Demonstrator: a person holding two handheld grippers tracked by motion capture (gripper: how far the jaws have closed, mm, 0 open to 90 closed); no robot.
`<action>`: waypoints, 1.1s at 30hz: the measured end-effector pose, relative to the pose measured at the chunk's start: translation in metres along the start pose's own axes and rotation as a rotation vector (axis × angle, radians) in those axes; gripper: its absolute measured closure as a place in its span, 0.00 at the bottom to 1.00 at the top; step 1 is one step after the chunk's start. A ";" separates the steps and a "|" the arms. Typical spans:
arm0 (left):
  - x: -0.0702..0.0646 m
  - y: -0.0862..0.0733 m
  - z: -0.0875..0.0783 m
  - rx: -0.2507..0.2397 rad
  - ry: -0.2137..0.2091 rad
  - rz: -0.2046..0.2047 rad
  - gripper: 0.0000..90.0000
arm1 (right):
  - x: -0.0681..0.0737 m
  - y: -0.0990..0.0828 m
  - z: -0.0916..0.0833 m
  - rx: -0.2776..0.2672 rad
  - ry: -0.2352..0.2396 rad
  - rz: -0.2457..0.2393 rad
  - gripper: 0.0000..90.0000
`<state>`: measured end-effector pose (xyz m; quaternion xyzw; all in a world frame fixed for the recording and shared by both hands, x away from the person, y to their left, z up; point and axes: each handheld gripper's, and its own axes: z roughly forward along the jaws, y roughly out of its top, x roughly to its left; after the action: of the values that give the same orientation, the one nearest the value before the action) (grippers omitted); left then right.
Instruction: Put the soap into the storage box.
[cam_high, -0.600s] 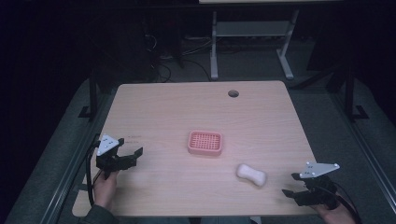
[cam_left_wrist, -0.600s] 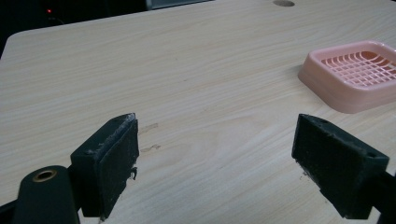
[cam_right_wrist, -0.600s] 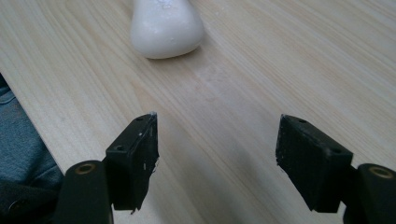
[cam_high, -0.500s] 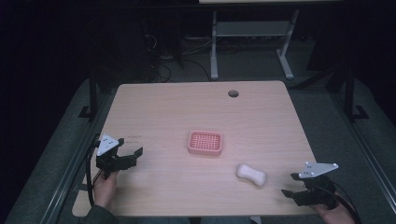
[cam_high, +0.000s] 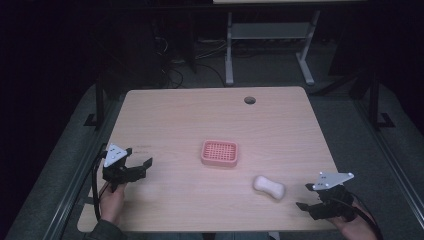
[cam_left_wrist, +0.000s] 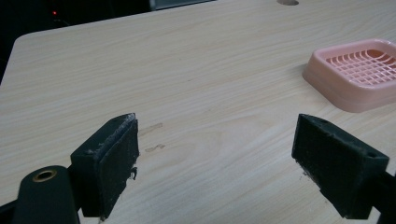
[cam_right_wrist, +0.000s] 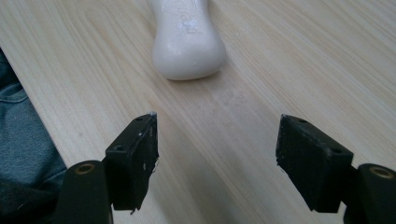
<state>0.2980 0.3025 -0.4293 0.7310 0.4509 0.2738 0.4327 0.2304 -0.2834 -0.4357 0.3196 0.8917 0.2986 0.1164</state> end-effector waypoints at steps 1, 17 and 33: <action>0.000 0.000 0.000 0.000 0.000 0.000 0.16 | 0.000 0.001 0.001 0.004 0.007 0.004 0.32; 0.000 0.000 0.000 0.000 -0.002 0.009 0.16 | 0.004 0.026 0.009 0.045 0.030 -0.049 0.31; 0.002 0.000 0.000 0.006 0.003 0.009 0.16 | 0.011 0.064 0.034 0.106 0.070 -0.147 0.32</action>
<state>0.2985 0.3042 -0.4297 0.7340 0.4491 0.2754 0.4287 0.2678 -0.2217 -0.4246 0.2482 0.9309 0.2526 0.0898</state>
